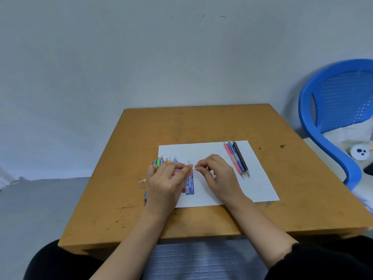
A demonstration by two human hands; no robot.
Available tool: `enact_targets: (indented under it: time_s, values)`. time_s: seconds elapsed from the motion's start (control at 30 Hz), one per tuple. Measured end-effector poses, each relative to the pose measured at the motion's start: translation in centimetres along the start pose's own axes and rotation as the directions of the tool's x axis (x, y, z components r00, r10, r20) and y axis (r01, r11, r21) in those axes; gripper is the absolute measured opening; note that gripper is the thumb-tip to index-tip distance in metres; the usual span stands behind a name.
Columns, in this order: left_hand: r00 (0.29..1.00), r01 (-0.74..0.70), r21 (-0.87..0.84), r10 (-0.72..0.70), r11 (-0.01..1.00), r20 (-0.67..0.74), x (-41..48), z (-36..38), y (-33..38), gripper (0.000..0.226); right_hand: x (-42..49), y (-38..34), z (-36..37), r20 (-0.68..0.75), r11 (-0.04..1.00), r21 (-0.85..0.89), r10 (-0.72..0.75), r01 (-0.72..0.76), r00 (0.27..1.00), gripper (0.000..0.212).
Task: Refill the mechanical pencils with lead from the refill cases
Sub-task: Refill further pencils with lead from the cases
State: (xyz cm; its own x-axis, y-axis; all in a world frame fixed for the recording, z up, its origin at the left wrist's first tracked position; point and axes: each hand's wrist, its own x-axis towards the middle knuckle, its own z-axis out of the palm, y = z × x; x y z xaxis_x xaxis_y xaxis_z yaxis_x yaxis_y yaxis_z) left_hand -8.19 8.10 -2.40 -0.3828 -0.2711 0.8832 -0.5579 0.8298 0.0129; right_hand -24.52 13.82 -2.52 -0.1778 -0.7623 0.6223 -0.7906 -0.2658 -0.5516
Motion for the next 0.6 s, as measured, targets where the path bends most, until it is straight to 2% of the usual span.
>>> enact_targets:
  time_s: [0.1, 0.2, 0.33, 0.47, 0.6]
  values:
    - [1.000, -0.006, 0.000, 0.006, 1.000, 0.016, -0.16, 0.11, 0.04, 0.024, 0.05, -0.20, -0.14, -0.004, 1.000, 0.014, -0.016, 0.016, 1.000, 0.023]
    - [1.000, -0.009, 0.012, 0.008, 1.000, 0.026, -0.19, 0.03, -0.01, 0.015, 0.19, -0.32, -0.49, -0.007, 0.992, 0.121, 0.029, -0.028, 1.000, 0.022]
    - [1.000, 0.027, 0.015, -0.027, 1.000, -0.002, -0.02, -0.03, 0.13, 0.016, 0.36, -0.33, -0.75, -0.038, 0.981, 0.175, 0.097, -0.089, 0.995, 0.002]
    - [0.998, 0.058, 0.041, -0.057, 0.998, -0.025, 0.03, -0.17, 0.02, 0.010, 0.20, -0.48, -0.69, -0.001, 0.967, 0.244, 0.079, -0.076, 0.997, 0.013]
    - [0.995, 0.094, 0.036, -0.092, 0.995, -0.043, -0.12, -0.22, -0.21, 0.011, 0.10, -0.62, -0.63, 0.130, 0.950, 0.286, 0.092, -0.126, 0.987, 0.020]
